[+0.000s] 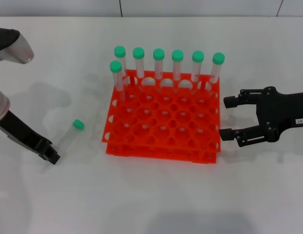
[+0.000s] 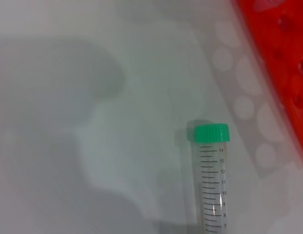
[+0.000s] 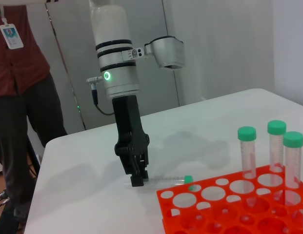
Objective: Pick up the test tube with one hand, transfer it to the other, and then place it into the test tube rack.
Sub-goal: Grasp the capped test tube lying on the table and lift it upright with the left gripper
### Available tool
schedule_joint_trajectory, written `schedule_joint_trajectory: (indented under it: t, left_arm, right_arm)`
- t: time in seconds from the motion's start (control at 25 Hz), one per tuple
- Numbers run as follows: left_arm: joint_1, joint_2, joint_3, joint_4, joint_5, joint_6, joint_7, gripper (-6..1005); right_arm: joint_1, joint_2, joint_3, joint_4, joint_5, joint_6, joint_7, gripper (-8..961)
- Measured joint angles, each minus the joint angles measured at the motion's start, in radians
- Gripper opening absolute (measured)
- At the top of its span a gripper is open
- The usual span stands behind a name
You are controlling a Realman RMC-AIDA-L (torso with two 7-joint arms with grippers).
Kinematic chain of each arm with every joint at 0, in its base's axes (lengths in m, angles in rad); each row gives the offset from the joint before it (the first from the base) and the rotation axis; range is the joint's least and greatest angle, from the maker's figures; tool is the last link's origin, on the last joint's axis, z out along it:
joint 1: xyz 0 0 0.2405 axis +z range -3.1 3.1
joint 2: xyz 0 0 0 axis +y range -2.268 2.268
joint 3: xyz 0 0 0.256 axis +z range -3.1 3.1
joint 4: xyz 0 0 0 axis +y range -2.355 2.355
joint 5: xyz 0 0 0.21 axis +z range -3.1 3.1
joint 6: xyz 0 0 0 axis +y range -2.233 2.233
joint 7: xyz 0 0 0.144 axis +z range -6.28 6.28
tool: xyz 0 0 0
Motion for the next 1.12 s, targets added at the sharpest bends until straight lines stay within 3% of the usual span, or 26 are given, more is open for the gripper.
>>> schedule_joint_trajectory:
  t: [0.84,1.12]
  left_arm:
    - [0.0,0.0,0.015,-0.002,-0.004,-0.023,0.001,198]
    - [0.003,0.007,-0.059,0.004,-0.045,-0.059,0.035,195]
  right_arm:
    - [0.0,0.0,0.01,0.0,0.0,0.002,0.0,855]
    - [-0.002,0.0,0.015,0.0,0.0,0.002,-0.001,855]
